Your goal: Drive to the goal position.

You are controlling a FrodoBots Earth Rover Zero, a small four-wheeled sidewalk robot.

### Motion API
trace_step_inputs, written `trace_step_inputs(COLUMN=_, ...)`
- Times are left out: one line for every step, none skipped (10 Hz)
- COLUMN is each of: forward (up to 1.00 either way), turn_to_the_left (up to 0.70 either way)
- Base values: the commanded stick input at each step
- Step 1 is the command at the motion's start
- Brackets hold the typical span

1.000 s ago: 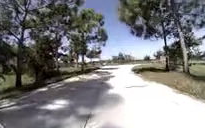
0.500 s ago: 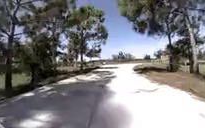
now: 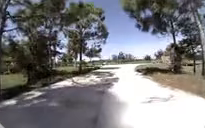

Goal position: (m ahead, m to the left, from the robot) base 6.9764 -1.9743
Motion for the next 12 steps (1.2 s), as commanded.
trace_step_inputs(forward=0.85, turn_to_the_left=0.0)
trace_step_inputs(forward=0.85, turn_to_the_left=0.0)
trace_step_inputs(forward=0.85, turn_to_the_left=0.0)
trace_step_inputs(forward=0.85, turn_to_the_left=-0.08)
trace_step_inputs(forward=0.85, turn_to_the_left=-0.25)
trace_step_inputs(forward=0.85, turn_to_the_left=-0.34)
trace_step_inputs(forward=0.85, turn_to_the_left=-0.1)
trace_step_inputs(forward=0.85, turn_to_the_left=0.0)
trace_step_inputs(forward=0.85, turn_to_the_left=0.0)
trace_step_inputs(forward=0.85, turn_to_the_left=0.0)
trace_step_inputs(forward=0.85, turn_to_the_left=0.0)
trace_step_inputs(forward=0.85, turn_to_the_left=0.0)
